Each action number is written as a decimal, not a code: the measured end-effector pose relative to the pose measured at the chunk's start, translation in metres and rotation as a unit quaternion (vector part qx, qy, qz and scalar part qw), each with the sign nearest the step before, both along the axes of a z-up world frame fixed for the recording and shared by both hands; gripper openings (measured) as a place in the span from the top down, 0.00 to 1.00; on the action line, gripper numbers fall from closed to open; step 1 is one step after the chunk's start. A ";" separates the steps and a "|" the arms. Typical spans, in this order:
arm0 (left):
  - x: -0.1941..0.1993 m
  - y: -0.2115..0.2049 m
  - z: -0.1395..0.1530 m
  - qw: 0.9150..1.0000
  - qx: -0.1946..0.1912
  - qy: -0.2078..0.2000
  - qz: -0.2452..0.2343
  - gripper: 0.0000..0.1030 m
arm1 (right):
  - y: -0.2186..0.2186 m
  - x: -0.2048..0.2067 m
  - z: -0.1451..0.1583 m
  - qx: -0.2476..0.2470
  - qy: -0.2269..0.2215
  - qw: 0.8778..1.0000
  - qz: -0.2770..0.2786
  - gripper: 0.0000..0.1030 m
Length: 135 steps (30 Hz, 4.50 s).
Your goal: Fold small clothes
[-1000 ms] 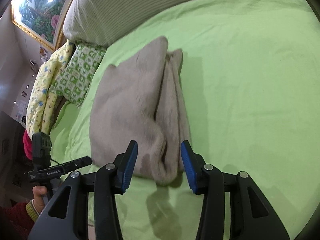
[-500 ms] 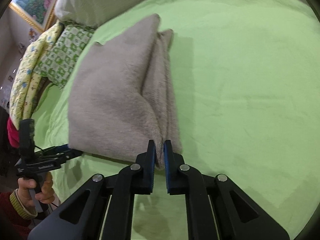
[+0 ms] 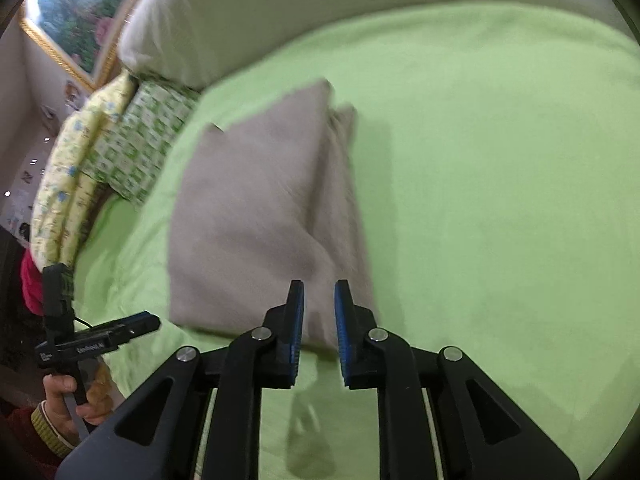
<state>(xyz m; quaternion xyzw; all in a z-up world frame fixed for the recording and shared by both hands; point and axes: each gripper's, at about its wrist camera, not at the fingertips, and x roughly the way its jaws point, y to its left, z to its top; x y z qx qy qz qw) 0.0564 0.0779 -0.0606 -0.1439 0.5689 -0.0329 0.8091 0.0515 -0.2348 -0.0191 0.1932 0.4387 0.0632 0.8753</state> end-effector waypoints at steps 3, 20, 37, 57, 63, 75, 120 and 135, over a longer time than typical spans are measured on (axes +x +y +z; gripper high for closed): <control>0.013 -0.015 0.011 1.000 -0.007 -0.016 -0.013 0.28 | 0.015 0.024 0.006 0.018 -0.008 0.999 0.026 0.84; 0.021 -0.039 -0.035 0.998 0.013 0.047 -0.036 0.27 | -0.014 0.061 -0.033 0.033 0.037 0.998 -0.030 0.92; -0.018 -0.036 0.017 0.998 0.053 -0.020 -0.011 0.24 | 0.009 0.022 -0.010 -0.026 0.010 1.000 -0.007 0.55; -0.052 -0.042 0.044 0.985 0.143 -0.097 0.024 0.23 | 0.056 -0.031 0.001 -0.134 -0.056 0.988 0.059 0.27; -0.052 -0.045 0.060 0.979 0.160 -0.124 0.033 0.21 | 0.063 -0.038 0.009 -0.152 -0.089 0.982 0.063 0.23; -0.049 -0.070 0.068 0.967 0.195 -0.166 -0.003 0.10 | 0.069 -0.049 0.010 -0.193 -0.161 0.965 0.071 0.07; -0.024 -0.080 0.032 0.973 0.181 -0.140 -0.012 0.10 | 0.059 -0.012 -0.018 -0.186 -0.133 0.972 0.054 0.03; -0.024 -0.081 0.030 0.975 0.178 -0.129 -0.013 0.10 | 0.063 -0.009 -0.015 -0.185 -0.136 0.971 0.058 0.03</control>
